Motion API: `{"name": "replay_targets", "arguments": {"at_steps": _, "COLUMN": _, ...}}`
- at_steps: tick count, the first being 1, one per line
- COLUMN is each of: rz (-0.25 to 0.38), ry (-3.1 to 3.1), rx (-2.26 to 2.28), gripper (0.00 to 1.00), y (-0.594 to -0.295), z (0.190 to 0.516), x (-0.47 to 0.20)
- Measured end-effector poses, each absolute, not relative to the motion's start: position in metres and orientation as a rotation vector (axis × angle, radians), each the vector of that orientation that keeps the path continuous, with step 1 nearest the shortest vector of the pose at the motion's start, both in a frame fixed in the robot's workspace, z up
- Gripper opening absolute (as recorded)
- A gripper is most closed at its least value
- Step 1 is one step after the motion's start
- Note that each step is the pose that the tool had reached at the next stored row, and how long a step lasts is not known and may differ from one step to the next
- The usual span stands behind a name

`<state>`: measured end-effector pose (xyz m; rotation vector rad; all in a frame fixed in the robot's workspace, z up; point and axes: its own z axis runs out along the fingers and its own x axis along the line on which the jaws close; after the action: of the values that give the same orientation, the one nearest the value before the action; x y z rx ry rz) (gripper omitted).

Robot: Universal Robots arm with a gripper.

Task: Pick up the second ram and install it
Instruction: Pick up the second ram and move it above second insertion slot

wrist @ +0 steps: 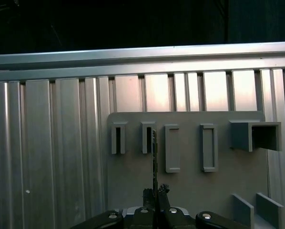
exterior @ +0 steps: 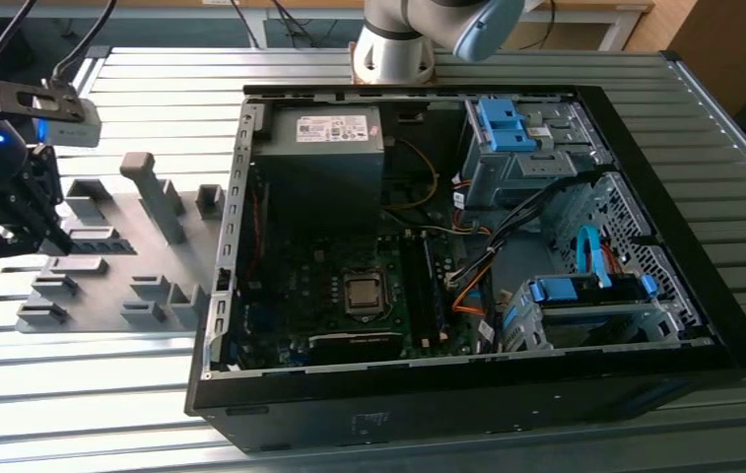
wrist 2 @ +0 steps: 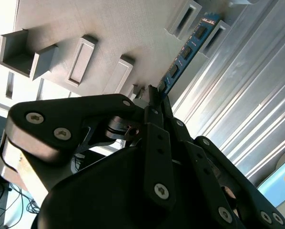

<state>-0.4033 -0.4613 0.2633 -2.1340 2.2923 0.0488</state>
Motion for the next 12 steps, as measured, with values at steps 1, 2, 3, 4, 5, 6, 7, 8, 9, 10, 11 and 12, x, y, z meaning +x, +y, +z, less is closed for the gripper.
{"name": "replay_targets", "arguments": {"at_steps": 1, "rz": 0.049, "ry": 2.292, "rx": -2.134, "gripper": 0.14, "y": -0.4613, "z": 0.2638, "x": -0.4033}}
{"name": "replay_targets", "arguments": {"at_steps": 2, "rz": 0.049, "ry": 2.292, "rx": -2.134, "gripper": 0.14, "y": -0.4613, "z": 0.2643, "x": -0.4033}}
{"name": "replay_targets", "arguments": {"at_steps": 3, "rz": 0.049, "ry": 2.292, "rx": -2.134, "gripper": 0.14, "y": -0.4613, "z": 0.2648, "x": -0.4033}}
{"name": "replay_targets", "arguments": {"at_steps": 4, "rz": 0.049, "ry": 2.292, "rx": -2.134, "gripper": 0.14, "y": -0.4613, "z": 0.2653, "x": -0.4032}}
{"name": "replay_targets", "arguments": {"at_steps": 5, "rz": 0.049, "ry": 2.292, "rx": -2.134, "gripper": 0.14, "y": -0.4613, "z": 0.2658, "x": -0.4032}}
{"name": "replay_targets", "arguments": {"at_steps": 6, "rz": 0.049, "ry": 2.292, "rx": -2.134, "gripper": 0.14, "y": -0.4613, "z": 0.2661, "x": -0.4032}}
{"name": "replay_targets", "arguments": {"at_steps": 7, "rz": 0.049, "ry": 2.292, "rx": -2.134, "gripper": 0.14, "y": -0.4613, "z": 0.2665, "x": -0.4032}}
{"name": "replay_targets", "arguments": {"at_steps": 8, "rz": 0.049, "ry": 2.292, "rx": -2.134, "gripper": 0.14, "y": -0.4613, "z": 0.2669, "x": -0.4032}}
{"name": "replay_targets", "arguments": {"at_steps": 9, "rz": 0.049, "ry": 2.292, "rx": -2.134, "gripper": 0.14, "y": -0.4613, "z": 0.2672, "x": -0.4033}}
{"name": "replay_targets", "arguments": {"at_steps": 10, "rz": 0.049, "ry": 2.292, "rx": -2.134, "gripper": 0.14, "y": -0.4613, "z": 0.2676, "x": -0.4033}}
{"name": "replay_targets", "arguments": {"at_steps": 11, "rz": 0.049, "ry": 2.292, "rx": -2.134, "gripper": 0.14, "y": -0.4613, "z": 0.268, "x": -0.4032}}
{"name": "replay_targets", "arguments": {"at_steps": 12, "rz": 0.049, "ry": 2.292, "rx": -2.134, "gripper": 0.14, "y": -0.4613, "z": 0.2683, "x": -0.4032}}
